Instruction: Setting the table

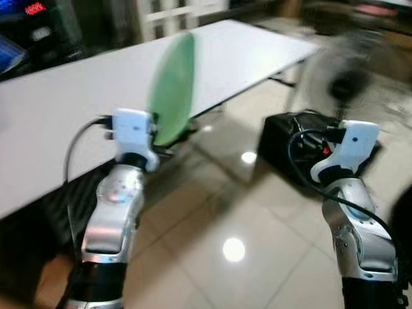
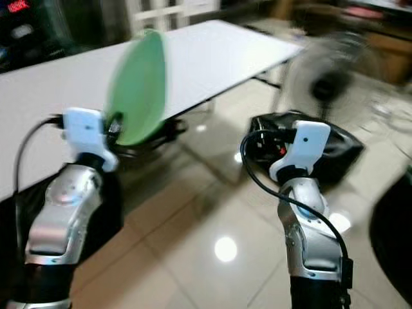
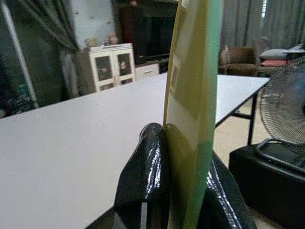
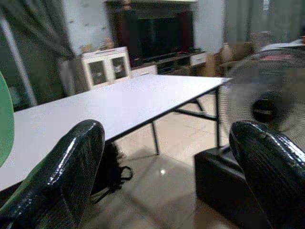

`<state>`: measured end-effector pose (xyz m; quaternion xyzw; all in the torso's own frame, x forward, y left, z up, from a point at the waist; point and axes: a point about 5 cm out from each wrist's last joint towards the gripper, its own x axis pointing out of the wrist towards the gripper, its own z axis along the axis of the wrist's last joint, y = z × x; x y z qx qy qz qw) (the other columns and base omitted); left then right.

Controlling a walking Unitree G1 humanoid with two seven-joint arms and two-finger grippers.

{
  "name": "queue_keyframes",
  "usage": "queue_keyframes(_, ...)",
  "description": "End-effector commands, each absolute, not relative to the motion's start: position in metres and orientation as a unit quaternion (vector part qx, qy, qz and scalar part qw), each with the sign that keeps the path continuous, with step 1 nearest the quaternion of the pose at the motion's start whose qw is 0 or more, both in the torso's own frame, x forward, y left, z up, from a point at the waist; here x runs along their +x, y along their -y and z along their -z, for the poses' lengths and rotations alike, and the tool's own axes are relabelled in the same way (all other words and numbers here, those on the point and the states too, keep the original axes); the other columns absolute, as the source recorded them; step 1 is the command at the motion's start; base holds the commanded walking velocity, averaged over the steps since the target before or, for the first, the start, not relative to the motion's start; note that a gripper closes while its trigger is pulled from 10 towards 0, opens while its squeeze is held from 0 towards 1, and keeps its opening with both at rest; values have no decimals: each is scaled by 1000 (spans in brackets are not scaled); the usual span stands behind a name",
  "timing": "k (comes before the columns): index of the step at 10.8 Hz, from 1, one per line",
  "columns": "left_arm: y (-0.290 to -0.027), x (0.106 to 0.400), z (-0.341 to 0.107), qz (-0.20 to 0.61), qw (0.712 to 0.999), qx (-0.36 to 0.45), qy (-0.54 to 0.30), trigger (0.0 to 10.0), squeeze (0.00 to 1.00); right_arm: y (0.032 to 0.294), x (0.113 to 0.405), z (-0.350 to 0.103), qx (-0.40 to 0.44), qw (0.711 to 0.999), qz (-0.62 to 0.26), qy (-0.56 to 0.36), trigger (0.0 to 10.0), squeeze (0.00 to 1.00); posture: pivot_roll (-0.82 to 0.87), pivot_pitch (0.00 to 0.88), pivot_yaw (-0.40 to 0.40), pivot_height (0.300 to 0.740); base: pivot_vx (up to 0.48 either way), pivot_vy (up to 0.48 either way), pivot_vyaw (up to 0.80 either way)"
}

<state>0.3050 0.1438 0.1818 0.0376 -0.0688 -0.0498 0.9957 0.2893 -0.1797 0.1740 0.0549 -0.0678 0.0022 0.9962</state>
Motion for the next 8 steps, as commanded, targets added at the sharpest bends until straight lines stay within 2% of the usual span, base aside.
queue_keyframes(1, -130, 305, -193, 75, 992, 36, 97, 10000, 0, 188, 290, -177, 49, 996, 15, 72, 10000, 0, -25, 0, 15, 740, 379, 0, -800)
queue_keyframes(2, -131, 306, -192, 73, 992, 42, 92, 10000, 0, 188, 291, -177, 48, 996, 15, 73, 10000, 0, -25, 0, 15, 740, 386, 0, -550)
queue_keyframes(8, -131, 307, -189, 72, 992, 51, 87, 10000, 0, 184, 292, -175, 34, 997, 7, 64, 10000, 0, -22, 0, 14, 740, 406, 0, 0)
